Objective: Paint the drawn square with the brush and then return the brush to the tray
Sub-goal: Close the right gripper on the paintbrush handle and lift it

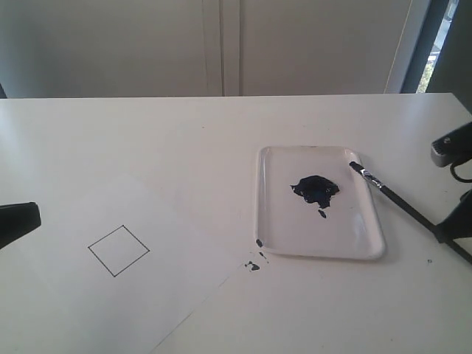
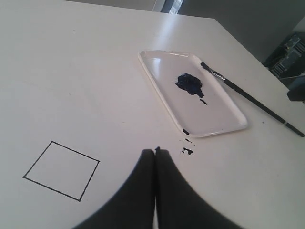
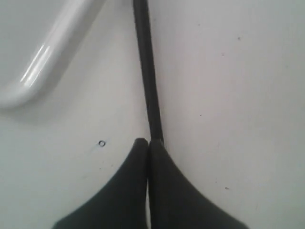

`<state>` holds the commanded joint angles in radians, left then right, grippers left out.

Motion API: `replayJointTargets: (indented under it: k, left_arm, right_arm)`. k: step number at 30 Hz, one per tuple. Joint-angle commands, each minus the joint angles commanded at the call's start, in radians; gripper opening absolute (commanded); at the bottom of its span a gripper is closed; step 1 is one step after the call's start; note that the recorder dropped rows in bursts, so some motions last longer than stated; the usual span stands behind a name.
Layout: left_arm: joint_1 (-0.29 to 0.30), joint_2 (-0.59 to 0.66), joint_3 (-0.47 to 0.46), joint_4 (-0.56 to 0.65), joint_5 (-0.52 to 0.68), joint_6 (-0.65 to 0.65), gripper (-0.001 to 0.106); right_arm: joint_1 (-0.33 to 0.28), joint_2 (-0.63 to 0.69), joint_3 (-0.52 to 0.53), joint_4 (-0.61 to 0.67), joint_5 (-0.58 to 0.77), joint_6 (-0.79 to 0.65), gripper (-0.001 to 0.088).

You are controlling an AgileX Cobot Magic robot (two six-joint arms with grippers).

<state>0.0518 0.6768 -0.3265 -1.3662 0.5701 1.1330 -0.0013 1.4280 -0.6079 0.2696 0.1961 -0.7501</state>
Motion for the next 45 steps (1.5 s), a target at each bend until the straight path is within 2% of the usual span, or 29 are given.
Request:
replayJointTargets:
  k: [4,9,17,22,29,34,36,38,43,44,45]
  left_arm:
    - [0.000,0.000,0.000,-0.017,0.002,0.026,0.000]
    - [0.000,0.000,0.000,-0.017,0.002,0.026,0.000]
    - [0.000,0.000,0.000,-0.017,0.002,0.026,0.000]
    - [0.000,0.000,0.000,-0.017,0.002,0.026,0.000]
    - [0.000,0.000,0.000,-0.017,0.002,0.026,0.000]
    - [0.000,0.000,0.000,-0.018,0.002,0.028,0.000]
    - [0.000,0.000,0.000,-0.022,0.002,0.029,0.000]
    - [0.000,0.000,0.000,-0.021,0.002,0.031,0.000]
    - [0.000,0.000,0.000,-0.022,0.002,0.034,0.000]
    - [0.000,0.000,0.000,-0.022,0.002,0.034,0.000]
    - [0.000,0.000,0.000,-0.022,0.002,0.034,0.000]
  right_arm:
    - [0.000,0.043,0.050,0.054,-0.063,-0.131,0.0000]
    - [0.001,0.106,0.050,0.141,-0.083,-0.145,0.0000]
    - [0.001,0.108,0.016,0.287,-0.117,-0.189,0.0000]
    - [0.001,0.108,0.016,0.286,-0.136,-0.245,0.0000]
    - [0.001,0.108,0.016,0.286,-0.247,-0.234,0.0000]
    - [0.001,0.110,0.016,0.286,-0.247,-0.230,0.0006]
    - [0.001,0.114,0.010,0.286,-0.221,-0.230,0.0052]
    - [0.001,0.121,-0.001,0.286,-0.187,-0.230,0.0163]
    - [0.004,0.152,-0.009,0.291,-0.144,-0.185,0.0628]
    - [0.004,0.170,-0.010,0.291,-0.141,-0.189,0.0676]
    - [0.004,0.186,-0.013,0.282,-0.130,-0.189,0.0656]
